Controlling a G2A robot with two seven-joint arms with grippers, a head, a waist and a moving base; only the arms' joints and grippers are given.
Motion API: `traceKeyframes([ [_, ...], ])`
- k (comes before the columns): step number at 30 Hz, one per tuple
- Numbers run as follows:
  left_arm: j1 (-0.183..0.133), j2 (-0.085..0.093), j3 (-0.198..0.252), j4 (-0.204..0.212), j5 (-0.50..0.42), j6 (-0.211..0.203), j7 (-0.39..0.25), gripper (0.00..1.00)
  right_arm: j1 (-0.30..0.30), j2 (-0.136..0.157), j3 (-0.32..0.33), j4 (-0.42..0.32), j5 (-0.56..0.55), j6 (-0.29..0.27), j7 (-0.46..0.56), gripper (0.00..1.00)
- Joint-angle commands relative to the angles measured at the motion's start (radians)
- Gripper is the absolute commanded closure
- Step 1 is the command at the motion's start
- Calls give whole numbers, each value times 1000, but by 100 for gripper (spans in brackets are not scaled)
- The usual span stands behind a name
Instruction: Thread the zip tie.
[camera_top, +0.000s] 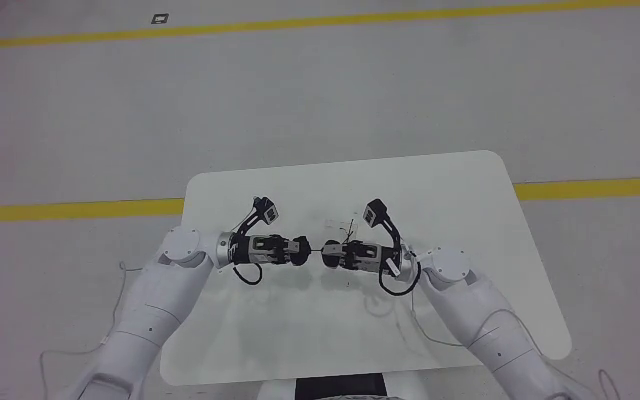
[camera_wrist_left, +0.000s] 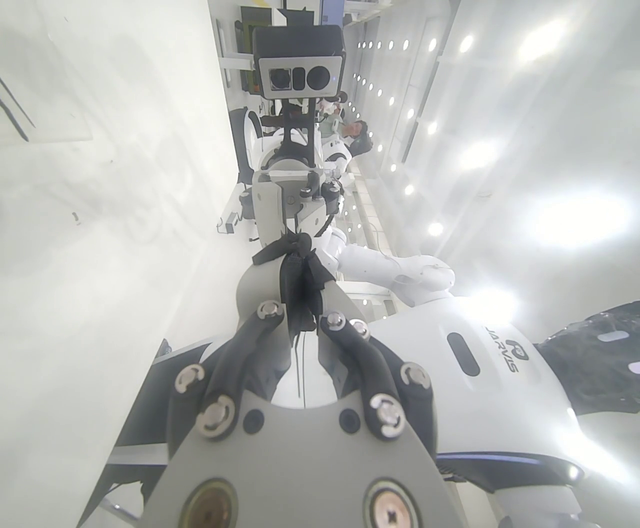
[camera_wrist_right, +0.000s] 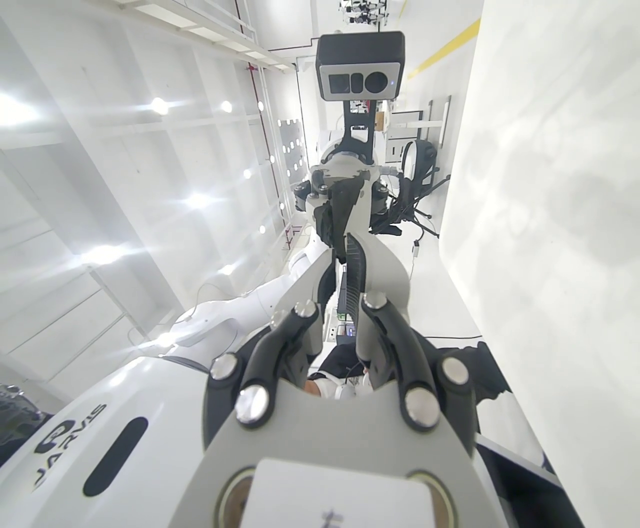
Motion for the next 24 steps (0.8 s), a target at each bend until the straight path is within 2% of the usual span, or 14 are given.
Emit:
traceKeyframes([
  [1,0,0,0,0,0,0,0,100,1,1,-1,0,1,-1,-2,100],
  [12,0,0,0,0,0,0,0,100,-4,7,-1,-12,-3,-7,-11,100],
  [14,0,0,0,0,0,0,0,64,-5,8,-1,-15,-4,-8,-13,100],
  [15,1,0,1,-2,1,1,7,57,-6,8,-1,-16,-5,-8,-13,100],
  [18,12,1,7,-26,8,8,41,53,-7,10,-1,-18,-6,-8,-15,100],
  [24,17,7,8,-38,7,13,50,56,-7,12,-7,-21,-6,-7,-16,100],
])
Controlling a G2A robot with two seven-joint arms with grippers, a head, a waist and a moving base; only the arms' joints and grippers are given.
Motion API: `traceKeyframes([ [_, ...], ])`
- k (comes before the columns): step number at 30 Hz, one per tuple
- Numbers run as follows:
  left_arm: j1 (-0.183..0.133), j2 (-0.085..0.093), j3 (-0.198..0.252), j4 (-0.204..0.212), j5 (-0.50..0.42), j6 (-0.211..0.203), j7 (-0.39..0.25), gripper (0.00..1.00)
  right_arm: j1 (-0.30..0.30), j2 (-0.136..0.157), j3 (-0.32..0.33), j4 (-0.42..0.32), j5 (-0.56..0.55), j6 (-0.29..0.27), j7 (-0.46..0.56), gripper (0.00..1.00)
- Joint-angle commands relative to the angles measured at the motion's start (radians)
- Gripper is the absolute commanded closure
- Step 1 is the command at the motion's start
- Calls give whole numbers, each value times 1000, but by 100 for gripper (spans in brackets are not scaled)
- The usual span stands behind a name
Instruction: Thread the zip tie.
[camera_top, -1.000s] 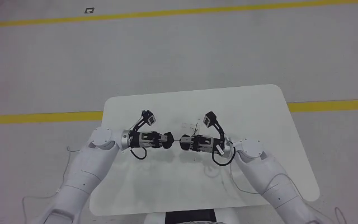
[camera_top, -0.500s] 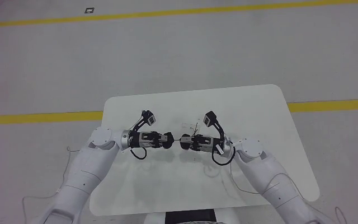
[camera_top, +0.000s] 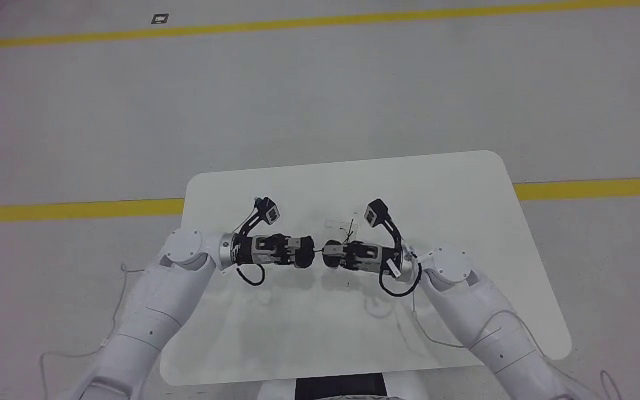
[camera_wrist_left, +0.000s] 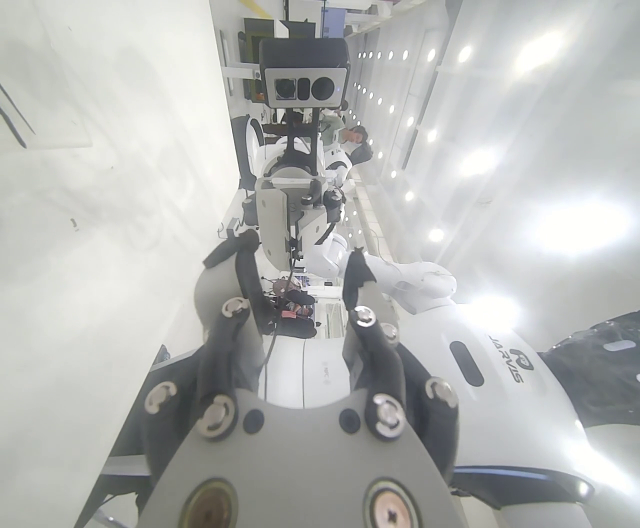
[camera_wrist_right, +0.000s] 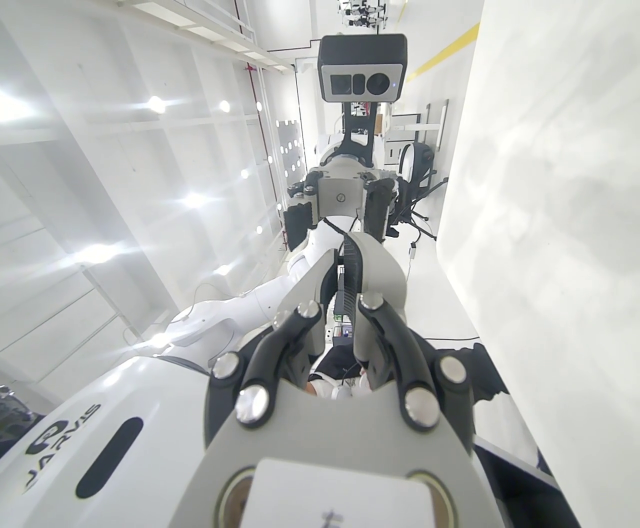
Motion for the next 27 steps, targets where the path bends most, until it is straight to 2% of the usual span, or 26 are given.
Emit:
traceKeyframes([
  [1,-1,1,2,-1,-1,1,1,58,1,0,-3,-1,-1,0,-2,100],
  [5,-2,4,7,-2,-2,2,2,62,3,1,-8,0,0,-1,-5,100],
  [20,-7,11,26,-2,-15,-4,6,67,-2,1,-2,6,78,-15,-30,100],
  [27,-11,14,34,-1,-23,-8,9,69,9,-2,-26,11,69,1,-31,100],
])
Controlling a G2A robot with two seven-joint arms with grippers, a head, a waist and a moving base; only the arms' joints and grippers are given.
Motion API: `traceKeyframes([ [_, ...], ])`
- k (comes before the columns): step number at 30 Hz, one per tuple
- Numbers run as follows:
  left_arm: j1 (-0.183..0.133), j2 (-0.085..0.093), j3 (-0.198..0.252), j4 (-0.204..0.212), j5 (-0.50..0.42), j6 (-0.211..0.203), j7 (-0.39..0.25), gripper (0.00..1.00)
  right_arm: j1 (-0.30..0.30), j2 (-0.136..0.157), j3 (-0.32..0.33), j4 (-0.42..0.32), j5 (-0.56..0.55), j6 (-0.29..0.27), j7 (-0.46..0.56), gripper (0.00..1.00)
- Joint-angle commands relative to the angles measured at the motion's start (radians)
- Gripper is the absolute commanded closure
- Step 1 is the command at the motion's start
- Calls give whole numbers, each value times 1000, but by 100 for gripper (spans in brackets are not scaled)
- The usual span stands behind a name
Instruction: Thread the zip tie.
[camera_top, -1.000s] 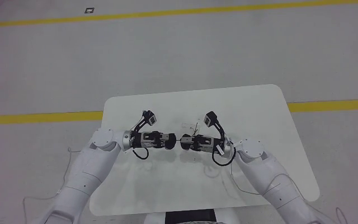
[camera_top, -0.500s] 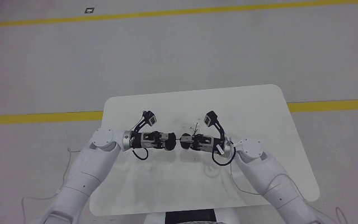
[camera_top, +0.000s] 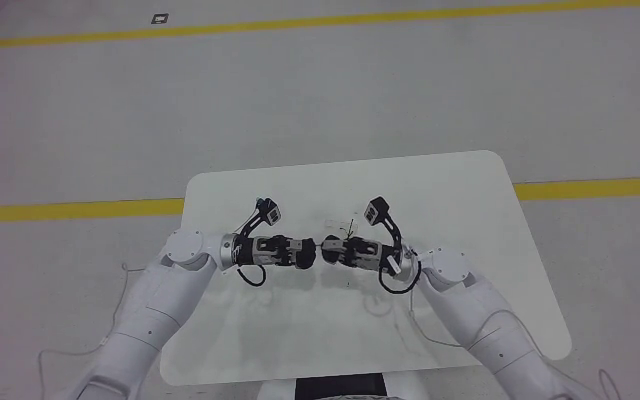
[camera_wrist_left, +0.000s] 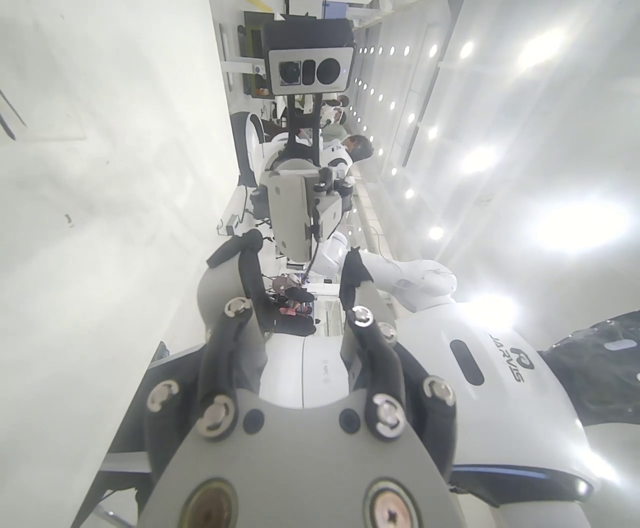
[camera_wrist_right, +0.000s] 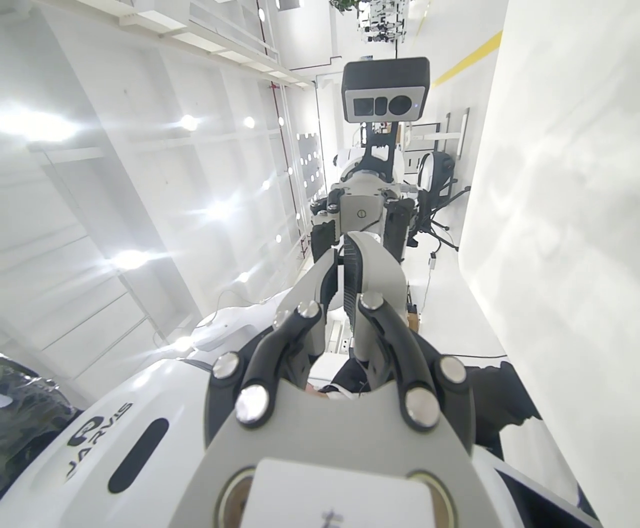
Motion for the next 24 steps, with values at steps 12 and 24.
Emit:
traceKeyframes([
  [12,-1,8,4,-1,-15,-8,4,74,9,6,-4,9,-54,19,-14,100],
  [24,-4,13,17,-7,-14,-7,15,78,12,10,-17,-2,-81,42,-6,100],
])
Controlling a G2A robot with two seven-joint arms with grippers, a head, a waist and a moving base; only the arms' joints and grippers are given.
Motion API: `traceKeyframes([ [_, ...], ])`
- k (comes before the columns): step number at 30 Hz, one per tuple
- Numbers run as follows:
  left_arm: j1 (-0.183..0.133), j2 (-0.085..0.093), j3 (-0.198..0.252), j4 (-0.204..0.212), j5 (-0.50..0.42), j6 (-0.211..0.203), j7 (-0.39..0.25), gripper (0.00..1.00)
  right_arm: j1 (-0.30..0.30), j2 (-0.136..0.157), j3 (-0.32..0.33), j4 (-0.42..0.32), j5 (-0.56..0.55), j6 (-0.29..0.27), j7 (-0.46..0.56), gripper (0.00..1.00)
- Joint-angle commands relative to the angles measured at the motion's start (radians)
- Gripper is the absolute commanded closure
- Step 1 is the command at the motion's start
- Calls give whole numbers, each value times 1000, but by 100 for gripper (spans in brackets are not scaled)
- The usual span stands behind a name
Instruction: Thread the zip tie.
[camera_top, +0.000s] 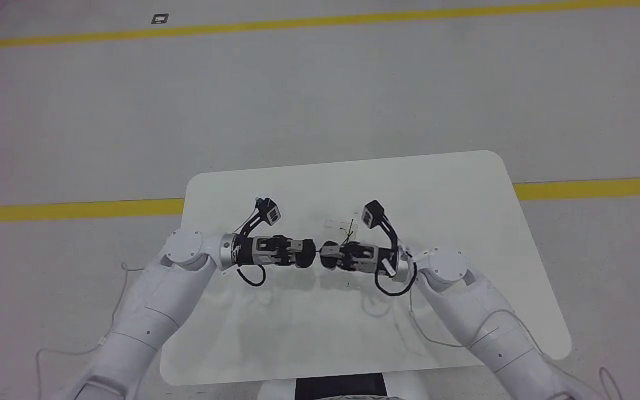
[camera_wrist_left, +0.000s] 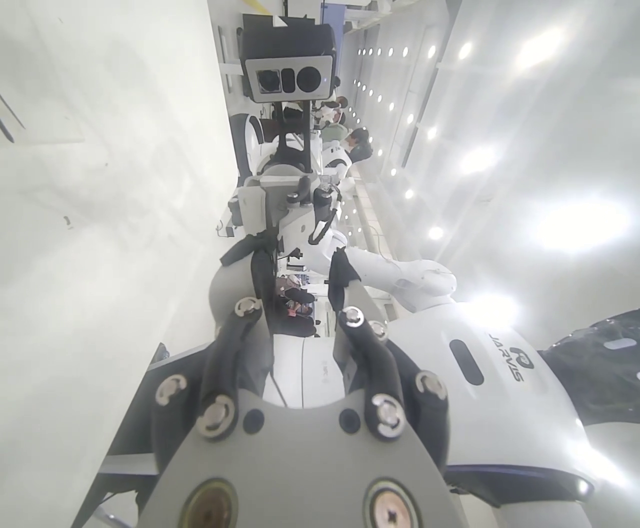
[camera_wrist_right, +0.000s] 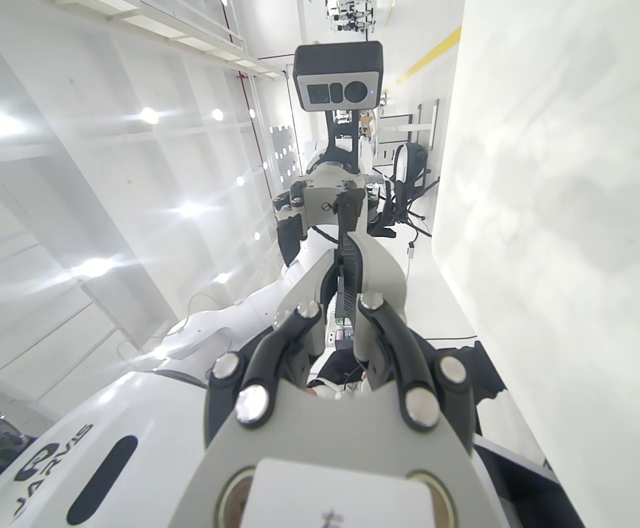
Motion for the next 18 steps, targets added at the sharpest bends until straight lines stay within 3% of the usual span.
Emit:
traceKeyframes([
  [1,-1,1,2,0,-1,0,1,78,2,0,-3,0,-4,4,0,100],
  [10,-9,3,14,3,-1,3,5,82,8,1,-12,0,0,7,0,100],
  [18,-15,5,24,7,-2,2,8,93,12,0,-18,2,10,2,-1,100],
])
